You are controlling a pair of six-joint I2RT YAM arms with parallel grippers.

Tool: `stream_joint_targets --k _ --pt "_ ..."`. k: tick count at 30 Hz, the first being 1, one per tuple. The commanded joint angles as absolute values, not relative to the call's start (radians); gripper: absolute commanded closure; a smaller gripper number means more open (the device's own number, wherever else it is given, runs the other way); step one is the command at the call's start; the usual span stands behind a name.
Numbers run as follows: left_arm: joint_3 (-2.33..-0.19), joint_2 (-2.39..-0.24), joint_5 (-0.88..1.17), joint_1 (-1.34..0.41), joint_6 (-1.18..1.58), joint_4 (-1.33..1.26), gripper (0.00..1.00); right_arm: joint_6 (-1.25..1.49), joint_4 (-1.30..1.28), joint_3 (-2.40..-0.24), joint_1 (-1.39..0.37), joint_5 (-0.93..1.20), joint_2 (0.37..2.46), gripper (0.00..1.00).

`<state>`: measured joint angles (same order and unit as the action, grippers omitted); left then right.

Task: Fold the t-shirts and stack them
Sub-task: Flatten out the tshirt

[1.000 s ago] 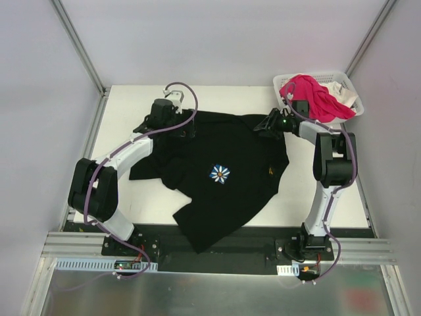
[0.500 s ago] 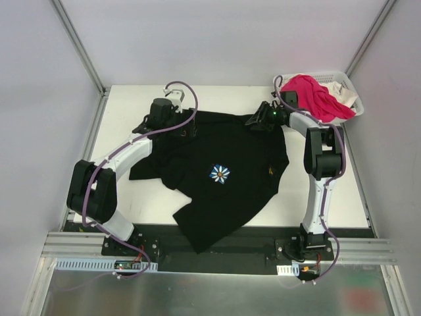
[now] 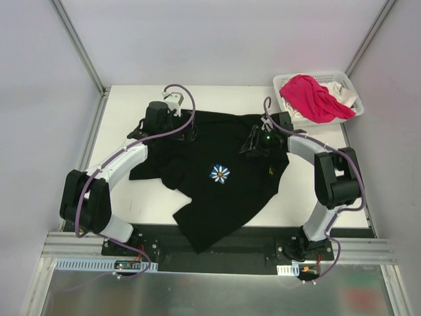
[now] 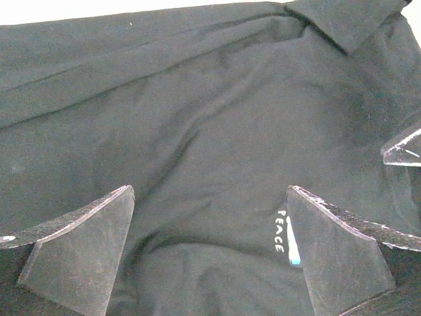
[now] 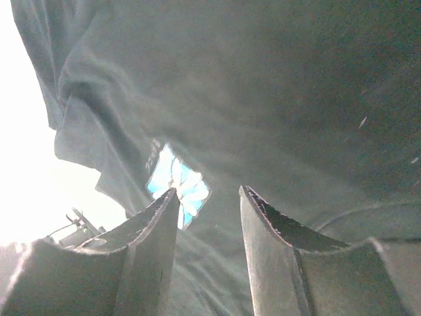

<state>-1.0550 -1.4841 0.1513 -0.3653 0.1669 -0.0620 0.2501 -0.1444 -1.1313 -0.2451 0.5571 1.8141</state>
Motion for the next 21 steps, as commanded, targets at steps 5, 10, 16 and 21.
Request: stream_joint_targets --k 5,10,16,21 --pt "-1.118 -1.482 0.216 -0.414 0.063 0.126 0.01 0.268 -0.094 -0.942 -0.316 0.497 1.602 0.55" --pt "-1.117 -1.471 0.187 -0.445 0.067 0.143 0.01 0.304 -0.061 -0.790 -0.337 0.469 1.445 0.55" --pt "-1.062 -1.413 0.216 -0.488 0.158 0.167 0.01 0.344 -0.035 -0.614 -0.344 0.436 1.309 0.54" --pt "-1.060 -1.405 0.207 -0.534 0.186 0.271 0.01 0.365 -0.035 -0.548 -0.351 0.423 1.224 0.54"
